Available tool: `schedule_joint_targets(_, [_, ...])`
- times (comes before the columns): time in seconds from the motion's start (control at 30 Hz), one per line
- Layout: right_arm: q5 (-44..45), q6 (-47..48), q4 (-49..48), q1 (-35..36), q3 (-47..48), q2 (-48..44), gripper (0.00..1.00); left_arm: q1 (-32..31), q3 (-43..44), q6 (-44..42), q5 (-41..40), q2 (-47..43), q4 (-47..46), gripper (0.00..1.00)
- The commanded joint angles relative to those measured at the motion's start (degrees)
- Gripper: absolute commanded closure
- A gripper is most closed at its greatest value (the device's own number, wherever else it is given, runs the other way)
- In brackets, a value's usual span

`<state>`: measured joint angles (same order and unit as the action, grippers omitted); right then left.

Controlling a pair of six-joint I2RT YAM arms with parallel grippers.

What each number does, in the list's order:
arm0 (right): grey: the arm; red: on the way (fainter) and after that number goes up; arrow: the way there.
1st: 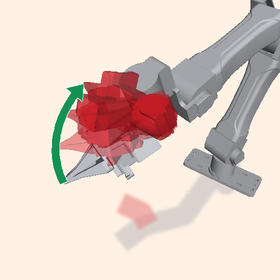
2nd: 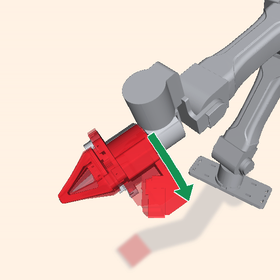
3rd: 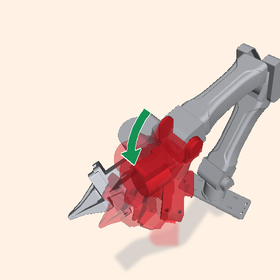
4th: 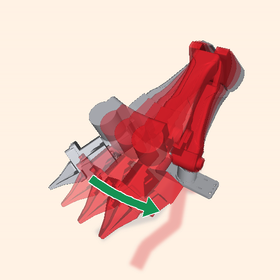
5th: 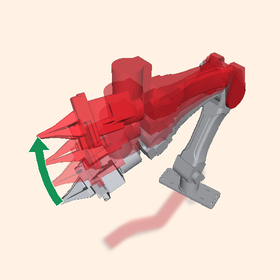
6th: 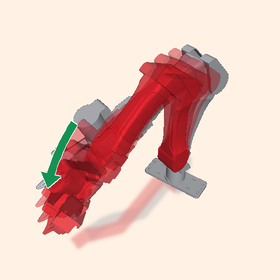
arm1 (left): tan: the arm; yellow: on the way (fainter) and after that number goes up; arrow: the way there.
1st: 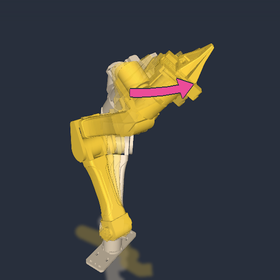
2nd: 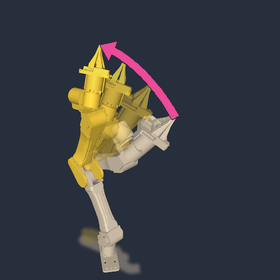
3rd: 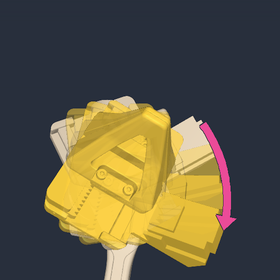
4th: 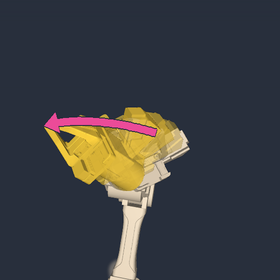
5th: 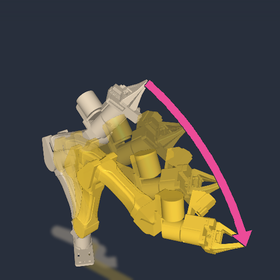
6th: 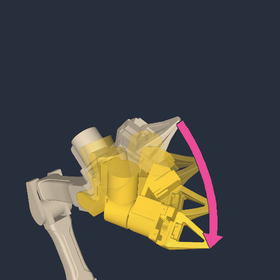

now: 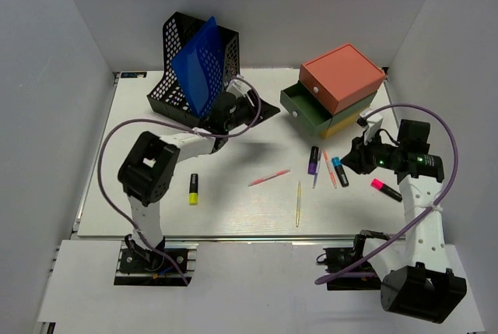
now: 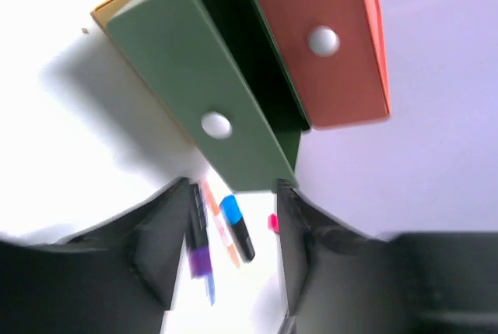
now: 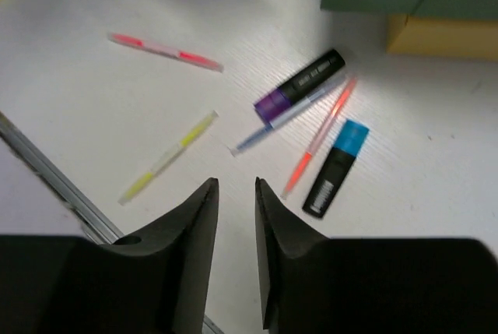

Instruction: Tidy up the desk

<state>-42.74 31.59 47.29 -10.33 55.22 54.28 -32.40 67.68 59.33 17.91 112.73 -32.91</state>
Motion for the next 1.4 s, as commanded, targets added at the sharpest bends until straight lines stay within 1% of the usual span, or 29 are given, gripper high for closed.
schedule_joint_targets(0.0, [8.2,3.0,1.6,0.6,-2.8,-0.7,0.70,0.0,-1.2,-12.5,0.2,-8.2,12.5,0.48])
schedule_joint_targets(0.03, [11.2,3.0,1.7,0.7,-3.6,-0.2,0.70,0.0,-2.0,-13.6,-0.3,-10.7,14.4,0.52])
schedule_joint_targets(0.07, [12.6,4.2,1.8,0.9,-4.3,0.9,0.65,0.0,-2.5,-14.8,-0.8,-12.2,17.9,0.59])
schedule_joint_targets(0.13, [16.2,4.2,1.8,1.1,-4.7,2.4,0.57,0.0,-5.2,-17.4,-2.4,-15.2,20.6,0.67])
schedule_joint_targets(0.17, [17.6,4.1,1.8,1.2,-4.8,3.0,0.54,0.0,-6.3,-17.6,-4.7,-18.9,23.0,0.71])
schedule_joint_targets(0.2, [18.4,4.2,1.7,1.3,-4.9,4.4,0.47,0.0,-7.6,-17.6,-5.5,-20.7,23.9,0.77])
schedule_joint_targets(0.23, [19.6,4.0,1.7,1.4,-4.9,5.1,0.45,0.0,-10.3,-17.7,-6.0,-22.4,25.5,0.77])
schedule_joint_targets(0.27, [20.4,3.7,1.5,1.5,-4.9,5.7,0.43,0.0,-11.4,-17.8,-7.4,-26.3,26.3,0.78])
schedule_joint_targets(0.3, [21.2,3.4,1.1,1.7,-5.1,6.7,0.40,0.0,-12.8,-18.2,-8.1,-28.2,26.9,0.76])
schedule_joint_targets(0.37, [23.2,3.1,0.0,2.2,-6.0,8.3,0.39,0.0,-16.3,-18.6,-9.9,-33.6,29.5,0.70])
schedule_joint_targets(0.4, [24.3,3.0,-1.0,2.6,-6.4,8.7,0.39,0.0,-17.5,-18.6,-10.4,-35.4,30.4,0.59])
schedule_joint_targets(0.43, [24.5,3.1,-1.7,3.0,-7.4,9.2,0.39,0.0,-20.1,-18.6,-11.0,-37.1,31.7,0.52])
schedule_joint_targets(0.47, [24.9,2.9,-2.3,3.2,-7.9,10.0,0.39,0.0,-21.4,-18.6,-11.6,-40.5,32.0,0.50])
schedule_joint_targets(0.53, [26.3,2.2,-4.8,4.4,-9.6,10.9,0.39,0.0,-24.1,-18.6,-13.8,-43.8,34.3,0.43])
schedule_joint_targets(0.6, [28.3,1.3,-7.7,5.6,-10.4,12.7,0.39,0.0,-26.6,-18.6,-16.4,-48.0,36.0,0.41])
schedule_joint_targets(0.63, [29.0,0.3,-8.7,5.9,-10.7,13.2,0.39,0.0,-27.0,-18.3,-17.0,-49.3,38.5,0.34])
schedule_joint_targets(0.67, [30.0,-0.1,-10.8,6.0,-11.3,14.4,0.40,0.0,-27.5,-17.9,-20.1,-51.5,39.8,0.32])
schedule_joint_targets(0.7, [30.5,-0.7,-11.9,6.5,-11.5,15.0,0.40,0.0,-27.7,-17.9,-20.8,-52.5,40.9,0.31])
schedule_joint_targets(0.73, [30.8,-1.4,-12.8,7.0,-11.7,15.6,0.40,0.0,-27.8,-17.8,-21.7,-53.6,43.2,0.25])
schedule_joint_targets(0.77, [31.0,-2.1,-13.8,7.6,-11.8,17.0,0.40,0.0,-28.0,-17.6,-22.6,-54.5,44.2,0.22])
schedule_joint_targets(0.83, [32.5,-4.2,-16.3,8.5,-11.9,18.8,0.41,0.0,-28.1,-17.8,-24.1,-56.7,46.9,0.20])
schedule_joint_targets(0.97, [35.4,-6.0,-21.8,10.1,-12.7,22.0,0.41,0.0,-27.9,-17.8,-26.1,-59.3,51.0,0.19])
schedule_joint_targets(1.03, [35.7,-6.4,-22.8,10.2,-12.6,23.9,0.40,0.0,-27.9,-17.7,-26.7,-60.5,52.8,0.19])
schedule_joint_targets(1.07, [35.9,-6.8,-23.5,12.0,-12.5,24.5,0.40,0.0,-27.9,-17.8,-26.9,-61.0,53.5,0.19])
schedule_joint_targets(1.13, [36.6,-7.2,-24.5,13.0,-12.2,26.0,0.40,0.0,-27.8,-17.7,-27.5,-62.3,54.9,0.19])
schedule_joint_targets(1.37, [39.0,-8.4,-27.8,14.1,-12.4,29.7,0.42,0.0,-27.3,-17.2,-29.8,-65.5,59.6,0.19])
